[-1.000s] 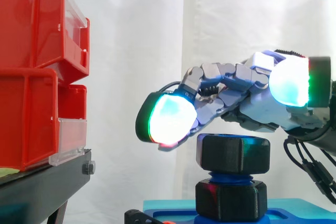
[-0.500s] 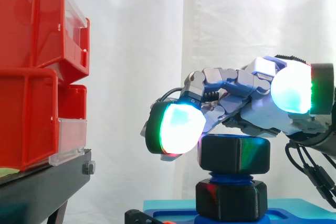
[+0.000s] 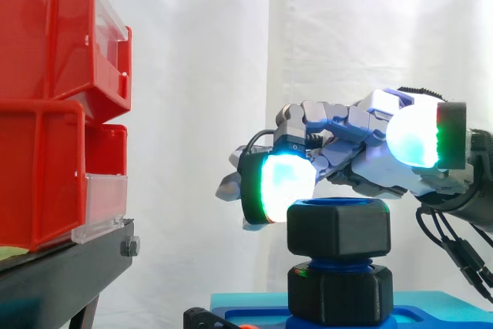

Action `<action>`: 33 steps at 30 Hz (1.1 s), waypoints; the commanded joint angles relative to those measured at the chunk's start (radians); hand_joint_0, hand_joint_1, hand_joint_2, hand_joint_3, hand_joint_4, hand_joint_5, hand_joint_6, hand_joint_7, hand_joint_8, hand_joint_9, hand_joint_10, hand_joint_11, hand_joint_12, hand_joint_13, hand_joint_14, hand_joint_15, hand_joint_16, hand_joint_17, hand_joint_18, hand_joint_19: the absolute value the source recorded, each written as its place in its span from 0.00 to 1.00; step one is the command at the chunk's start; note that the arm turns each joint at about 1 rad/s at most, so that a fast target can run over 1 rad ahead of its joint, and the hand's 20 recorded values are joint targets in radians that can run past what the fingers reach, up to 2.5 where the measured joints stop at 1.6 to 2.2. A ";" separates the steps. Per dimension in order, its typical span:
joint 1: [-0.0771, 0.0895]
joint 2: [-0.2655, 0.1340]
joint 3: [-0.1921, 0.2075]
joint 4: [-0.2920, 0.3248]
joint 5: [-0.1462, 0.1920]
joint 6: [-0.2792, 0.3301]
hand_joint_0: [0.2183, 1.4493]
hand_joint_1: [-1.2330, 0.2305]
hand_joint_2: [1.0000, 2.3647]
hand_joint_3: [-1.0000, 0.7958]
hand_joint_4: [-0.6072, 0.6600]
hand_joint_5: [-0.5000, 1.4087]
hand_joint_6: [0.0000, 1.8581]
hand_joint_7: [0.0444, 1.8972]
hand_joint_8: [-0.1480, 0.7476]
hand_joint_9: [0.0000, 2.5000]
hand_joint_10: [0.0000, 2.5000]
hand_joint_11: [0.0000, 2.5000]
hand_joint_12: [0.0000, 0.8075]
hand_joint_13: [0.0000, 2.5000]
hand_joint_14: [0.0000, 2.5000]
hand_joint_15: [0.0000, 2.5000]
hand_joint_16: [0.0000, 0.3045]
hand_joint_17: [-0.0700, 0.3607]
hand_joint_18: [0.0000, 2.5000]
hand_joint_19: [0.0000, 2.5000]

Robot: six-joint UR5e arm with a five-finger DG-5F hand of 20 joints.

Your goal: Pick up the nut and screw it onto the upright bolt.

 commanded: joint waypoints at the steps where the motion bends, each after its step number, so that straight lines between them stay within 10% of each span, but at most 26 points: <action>1: -0.010 0.000 0.000 0.001 -0.005 -0.003 0.22 0.71 0.00 0.28 0.65 0.24 0.35 0.64 0.51 0.31 0.00 0.00 0.32 0.22 0.00 0.00 0.08 0.28 0.10 0.00; 14: -0.024 0.000 0.000 0.010 -0.013 -0.006 0.24 0.69 0.00 0.28 0.58 0.27 0.39 0.57 0.41 0.49 0.00 0.00 0.22 0.33 0.00 0.00 0.05 0.24 0.22 0.00; 20: -0.022 0.001 0.000 0.030 -0.014 -0.006 0.23 0.70 0.00 0.28 0.66 0.27 0.28 0.77 0.46 0.45 0.00 0.00 0.27 0.30 0.00 0.00 0.06 0.26 0.18 0.00; 33: 0.004 0.001 0.000 0.095 -0.016 -0.005 0.21 0.72 0.00 0.28 0.69 0.20 0.27 0.44 0.47 0.35 0.00 0.00 0.35 0.24 0.00 0.00 0.09 0.30 0.11 0.00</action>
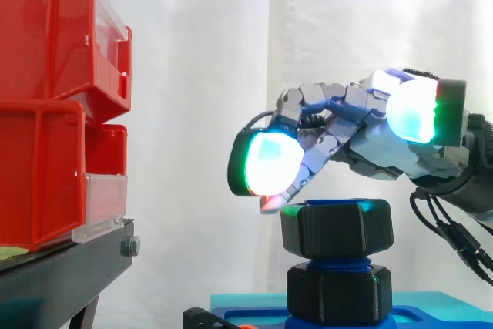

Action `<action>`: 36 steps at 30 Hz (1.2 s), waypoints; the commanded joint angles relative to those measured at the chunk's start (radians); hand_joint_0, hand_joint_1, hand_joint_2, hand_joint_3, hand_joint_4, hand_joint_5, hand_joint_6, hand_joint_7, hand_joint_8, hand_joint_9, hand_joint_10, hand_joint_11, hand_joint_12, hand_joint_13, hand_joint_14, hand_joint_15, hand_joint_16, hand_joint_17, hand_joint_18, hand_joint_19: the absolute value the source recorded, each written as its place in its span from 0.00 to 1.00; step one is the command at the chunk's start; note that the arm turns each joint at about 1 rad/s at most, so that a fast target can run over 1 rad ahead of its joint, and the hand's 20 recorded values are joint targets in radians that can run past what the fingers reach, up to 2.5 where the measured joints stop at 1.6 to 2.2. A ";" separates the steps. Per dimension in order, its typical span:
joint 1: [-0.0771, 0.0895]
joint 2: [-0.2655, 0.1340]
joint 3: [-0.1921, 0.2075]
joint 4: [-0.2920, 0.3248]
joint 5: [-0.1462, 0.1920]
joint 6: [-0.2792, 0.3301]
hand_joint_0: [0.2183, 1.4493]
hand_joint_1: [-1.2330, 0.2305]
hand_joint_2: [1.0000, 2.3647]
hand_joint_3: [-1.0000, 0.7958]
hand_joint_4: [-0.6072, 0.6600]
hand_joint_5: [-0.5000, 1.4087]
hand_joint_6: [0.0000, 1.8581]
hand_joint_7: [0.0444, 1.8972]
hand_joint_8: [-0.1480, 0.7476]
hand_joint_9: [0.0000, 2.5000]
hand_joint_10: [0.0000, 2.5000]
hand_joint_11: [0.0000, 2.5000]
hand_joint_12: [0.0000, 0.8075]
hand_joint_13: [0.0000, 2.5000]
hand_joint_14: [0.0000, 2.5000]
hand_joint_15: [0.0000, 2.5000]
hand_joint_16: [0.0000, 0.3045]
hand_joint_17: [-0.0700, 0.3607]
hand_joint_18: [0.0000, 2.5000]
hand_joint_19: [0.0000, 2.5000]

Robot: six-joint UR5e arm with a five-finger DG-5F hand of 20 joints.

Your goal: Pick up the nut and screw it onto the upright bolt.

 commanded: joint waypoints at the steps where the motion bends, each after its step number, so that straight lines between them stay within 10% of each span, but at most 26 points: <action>1: 0.011 -0.001 0.000 0.006 -0.001 0.000 0.21 0.72 0.00 0.28 0.68 0.20 0.27 0.43 0.47 0.35 0.00 0.00 0.35 0.24 0.00 0.00 0.09 0.30 0.11 0.00; 16: 0.062 -0.001 0.000 -0.082 0.028 -0.002 0.20 0.73 0.00 0.28 0.62 0.17 0.27 0.34 0.44 0.23 0.00 0.00 0.40 0.13 0.00 0.00 0.11 0.34 0.00 0.00; 36: 0.051 -0.026 0.000 -0.051 0.026 0.003 0.19 0.74 0.00 0.28 0.64 0.17 0.27 0.42 0.46 0.19 0.00 0.00 0.39 0.10 0.00 0.00 0.11 0.34 0.00 0.00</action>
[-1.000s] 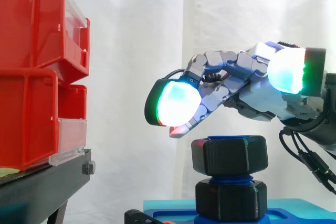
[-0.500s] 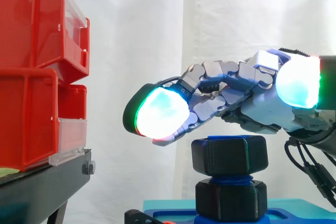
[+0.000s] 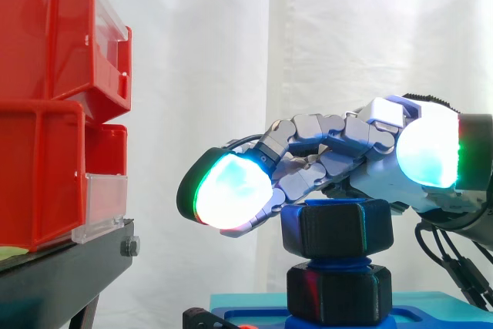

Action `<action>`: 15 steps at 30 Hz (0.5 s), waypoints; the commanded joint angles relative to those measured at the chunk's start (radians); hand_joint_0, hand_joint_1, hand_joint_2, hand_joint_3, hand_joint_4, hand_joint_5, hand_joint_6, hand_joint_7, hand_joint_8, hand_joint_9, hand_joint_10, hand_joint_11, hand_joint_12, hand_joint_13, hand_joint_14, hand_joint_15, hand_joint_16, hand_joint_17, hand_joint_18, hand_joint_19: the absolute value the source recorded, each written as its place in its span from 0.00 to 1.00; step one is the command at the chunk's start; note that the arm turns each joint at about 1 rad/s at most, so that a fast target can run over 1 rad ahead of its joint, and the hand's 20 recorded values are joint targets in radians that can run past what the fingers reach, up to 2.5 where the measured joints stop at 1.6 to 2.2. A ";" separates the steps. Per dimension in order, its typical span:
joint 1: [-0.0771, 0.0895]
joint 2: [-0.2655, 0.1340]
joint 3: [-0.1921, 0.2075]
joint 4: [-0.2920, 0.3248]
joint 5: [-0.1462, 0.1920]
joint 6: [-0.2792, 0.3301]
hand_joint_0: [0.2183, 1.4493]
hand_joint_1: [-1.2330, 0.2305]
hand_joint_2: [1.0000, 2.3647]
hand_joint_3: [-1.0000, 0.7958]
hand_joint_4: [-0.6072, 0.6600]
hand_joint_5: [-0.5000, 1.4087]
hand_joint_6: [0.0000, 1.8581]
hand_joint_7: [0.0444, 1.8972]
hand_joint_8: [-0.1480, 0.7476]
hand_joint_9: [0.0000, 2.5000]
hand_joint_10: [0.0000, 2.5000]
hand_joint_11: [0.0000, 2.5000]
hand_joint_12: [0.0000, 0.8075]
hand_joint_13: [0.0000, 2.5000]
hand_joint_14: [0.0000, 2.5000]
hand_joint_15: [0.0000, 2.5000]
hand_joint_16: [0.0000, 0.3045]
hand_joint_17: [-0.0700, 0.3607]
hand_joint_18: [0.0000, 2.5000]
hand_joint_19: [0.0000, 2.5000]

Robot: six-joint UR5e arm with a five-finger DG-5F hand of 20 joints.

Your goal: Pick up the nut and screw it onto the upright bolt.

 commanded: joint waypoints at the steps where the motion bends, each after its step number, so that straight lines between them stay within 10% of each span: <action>1: -0.002 -0.001 0.000 0.004 -0.002 0.001 0.19 0.74 0.00 0.28 0.65 0.18 0.27 0.44 0.46 0.19 0.00 0.00 0.39 0.10 0.00 0.00 0.11 0.34 0.00 0.00; 15: -0.016 -0.001 0.000 0.006 -0.005 0.001 0.21 0.72 0.00 0.28 0.66 0.21 0.27 0.69 0.48 0.25 0.00 0.00 0.28 0.15 0.00 0.00 0.07 0.27 0.04 0.00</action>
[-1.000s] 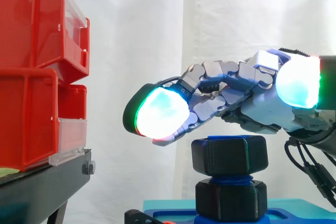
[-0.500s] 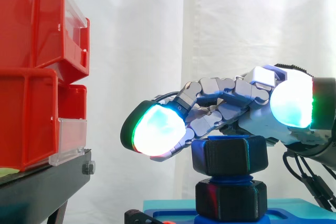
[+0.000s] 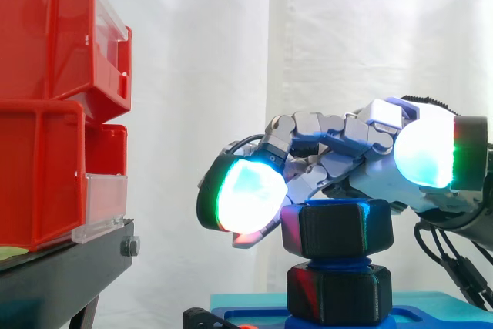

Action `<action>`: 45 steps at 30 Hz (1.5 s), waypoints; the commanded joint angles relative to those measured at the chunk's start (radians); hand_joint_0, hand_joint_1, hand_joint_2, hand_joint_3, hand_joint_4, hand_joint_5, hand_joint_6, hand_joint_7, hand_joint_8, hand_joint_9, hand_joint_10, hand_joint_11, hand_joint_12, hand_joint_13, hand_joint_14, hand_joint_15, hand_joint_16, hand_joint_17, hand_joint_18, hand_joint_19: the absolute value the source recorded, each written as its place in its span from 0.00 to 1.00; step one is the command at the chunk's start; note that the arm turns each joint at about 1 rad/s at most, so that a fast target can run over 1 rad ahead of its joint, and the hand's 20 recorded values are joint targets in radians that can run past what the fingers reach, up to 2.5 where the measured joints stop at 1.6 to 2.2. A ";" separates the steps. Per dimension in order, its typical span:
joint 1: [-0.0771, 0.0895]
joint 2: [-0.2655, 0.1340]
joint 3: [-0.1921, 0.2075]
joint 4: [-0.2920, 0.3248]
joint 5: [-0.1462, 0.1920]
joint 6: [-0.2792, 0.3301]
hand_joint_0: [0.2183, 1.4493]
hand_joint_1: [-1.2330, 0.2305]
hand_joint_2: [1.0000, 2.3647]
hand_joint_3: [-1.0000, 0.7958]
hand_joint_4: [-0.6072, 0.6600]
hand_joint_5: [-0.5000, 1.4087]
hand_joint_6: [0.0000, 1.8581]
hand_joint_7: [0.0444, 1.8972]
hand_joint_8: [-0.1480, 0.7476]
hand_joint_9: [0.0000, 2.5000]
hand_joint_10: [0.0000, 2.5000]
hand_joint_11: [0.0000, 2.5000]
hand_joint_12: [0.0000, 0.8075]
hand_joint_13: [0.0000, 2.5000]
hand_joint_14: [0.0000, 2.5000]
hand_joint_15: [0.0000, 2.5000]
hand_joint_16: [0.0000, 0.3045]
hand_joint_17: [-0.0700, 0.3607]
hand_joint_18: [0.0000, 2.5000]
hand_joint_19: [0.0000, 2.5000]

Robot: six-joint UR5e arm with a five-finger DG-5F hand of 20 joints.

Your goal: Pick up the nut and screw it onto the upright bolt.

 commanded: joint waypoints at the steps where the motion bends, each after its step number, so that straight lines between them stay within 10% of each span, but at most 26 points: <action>1: -0.009 0.000 0.000 0.002 -0.002 0.000 0.21 0.72 0.00 0.28 0.67 0.21 0.27 0.70 0.48 0.25 0.00 0.00 0.28 0.15 0.00 0.00 0.07 0.27 0.05 0.00; 11: -0.040 -0.001 0.000 0.064 -0.037 0.000 0.22 0.72 0.00 0.28 0.65 0.23 0.27 0.80 0.48 0.27 0.00 0.00 0.28 0.16 0.00 0.00 0.07 0.27 0.06 0.00; 31: -0.075 0.000 0.000 0.083 -0.071 -0.002 0.24 0.68 0.00 0.28 0.57 0.28 0.37 0.60 0.32 0.51 0.00 0.00 0.16 0.31 0.00 0.00 0.04 0.22 0.20 0.00; 34: -0.078 0.000 0.000 0.083 -0.071 -0.002 0.23 0.69 0.00 0.28 0.65 0.28 0.27 0.77 0.42 0.47 0.00 0.00 0.22 0.27 0.00 0.00 0.05 0.24 0.16 0.00; 45: -0.072 0.000 0.008 0.134 -0.077 0.003 0.21 0.73 0.00 0.28 0.69 0.20 0.27 0.44 0.46 0.34 0.00 0.00 0.34 0.19 0.00 0.00 0.08 0.30 0.05 0.00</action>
